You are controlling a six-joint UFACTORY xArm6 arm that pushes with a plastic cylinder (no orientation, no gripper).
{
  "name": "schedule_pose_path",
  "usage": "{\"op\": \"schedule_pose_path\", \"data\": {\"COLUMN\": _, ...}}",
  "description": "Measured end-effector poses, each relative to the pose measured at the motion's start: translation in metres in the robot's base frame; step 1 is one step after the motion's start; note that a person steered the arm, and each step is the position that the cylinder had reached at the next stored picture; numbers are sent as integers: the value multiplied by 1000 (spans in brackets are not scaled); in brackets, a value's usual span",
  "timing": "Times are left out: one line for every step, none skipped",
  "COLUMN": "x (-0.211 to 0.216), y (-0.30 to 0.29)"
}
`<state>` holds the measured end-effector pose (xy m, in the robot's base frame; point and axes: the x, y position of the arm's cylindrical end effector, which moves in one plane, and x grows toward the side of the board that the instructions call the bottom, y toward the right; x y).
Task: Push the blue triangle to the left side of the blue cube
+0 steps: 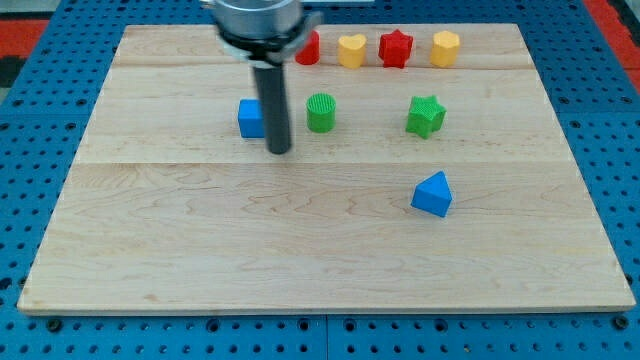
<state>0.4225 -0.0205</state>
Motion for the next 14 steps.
{"op": "schedule_pose_path", "data": {"x": 9, "y": 88}}
{"op": "schedule_pose_path", "data": {"x": 22, "y": 144}}
{"op": "schedule_pose_path", "data": {"x": 66, "y": 155}}
{"op": "schedule_pose_path", "data": {"x": 73, "y": 120}}
{"op": "schedule_pose_path", "data": {"x": 84, "y": 143}}
{"op": "schedule_pose_path", "data": {"x": 114, "y": 144}}
{"op": "schedule_pose_path", "data": {"x": 122, "y": 123}}
{"op": "schedule_pose_path", "data": {"x": 128, "y": 66}}
{"op": "schedule_pose_path", "data": {"x": 136, "y": 96}}
{"op": "schedule_pose_path", "data": {"x": 163, "y": 93}}
{"op": "schedule_pose_path", "data": {"x": 172, "y": 22}}
{"op": "schedule_pose_path", "data": {"x": 139, "y": -37}}
{"op": "schedule_pose_path", "data": {"x": 139, "y": 5}}
{"op": "schedule_pose_path", "data": {"x": 172, "y": 14}}
